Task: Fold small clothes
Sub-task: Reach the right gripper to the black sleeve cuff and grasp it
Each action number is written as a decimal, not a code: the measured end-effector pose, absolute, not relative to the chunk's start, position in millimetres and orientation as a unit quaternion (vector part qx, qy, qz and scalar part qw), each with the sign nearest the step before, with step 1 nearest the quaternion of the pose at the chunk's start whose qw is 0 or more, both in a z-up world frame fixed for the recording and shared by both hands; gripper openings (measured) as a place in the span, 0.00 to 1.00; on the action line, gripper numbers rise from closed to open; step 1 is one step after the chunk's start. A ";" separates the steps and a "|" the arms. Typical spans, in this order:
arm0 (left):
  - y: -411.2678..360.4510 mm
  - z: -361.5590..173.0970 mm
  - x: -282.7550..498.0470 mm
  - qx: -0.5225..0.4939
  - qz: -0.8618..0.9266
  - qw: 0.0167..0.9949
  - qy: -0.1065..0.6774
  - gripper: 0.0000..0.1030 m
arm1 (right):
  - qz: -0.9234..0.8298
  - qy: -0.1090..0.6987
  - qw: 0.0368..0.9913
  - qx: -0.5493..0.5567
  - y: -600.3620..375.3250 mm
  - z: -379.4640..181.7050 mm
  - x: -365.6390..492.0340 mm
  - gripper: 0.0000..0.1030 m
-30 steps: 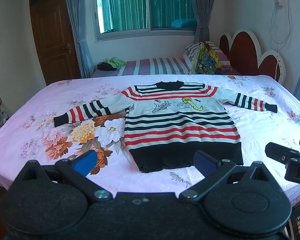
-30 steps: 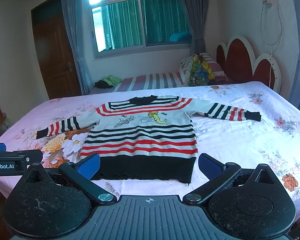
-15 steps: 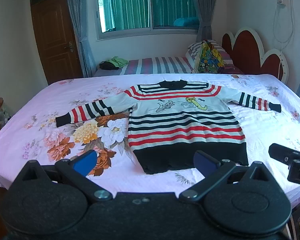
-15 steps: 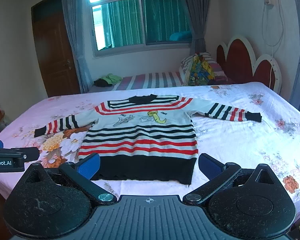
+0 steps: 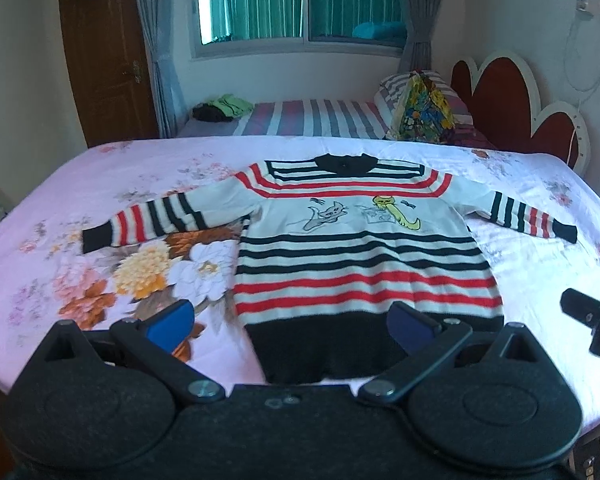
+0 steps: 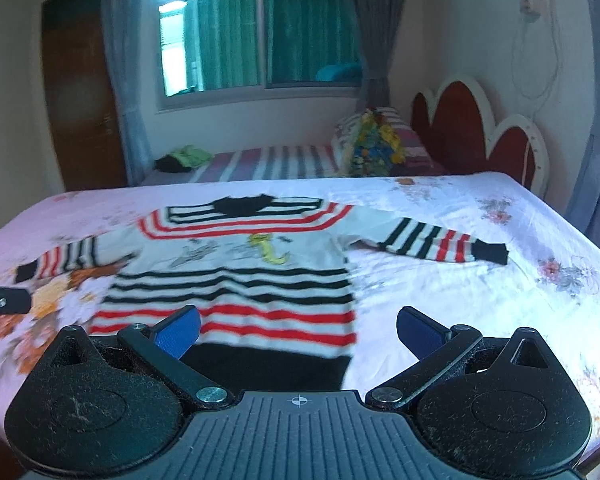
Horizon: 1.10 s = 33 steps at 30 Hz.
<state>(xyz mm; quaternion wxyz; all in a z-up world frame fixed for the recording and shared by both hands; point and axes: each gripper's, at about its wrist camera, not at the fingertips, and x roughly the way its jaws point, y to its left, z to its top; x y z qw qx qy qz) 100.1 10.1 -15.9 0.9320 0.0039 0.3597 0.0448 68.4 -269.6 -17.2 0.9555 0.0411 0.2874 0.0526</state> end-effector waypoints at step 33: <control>-74.1 -112.1 365.2 0.040 0.079 0.898 0.431 0.99 | -0.119 0.411 0.877 0.220 -536.2 -194.9 386.0 0.51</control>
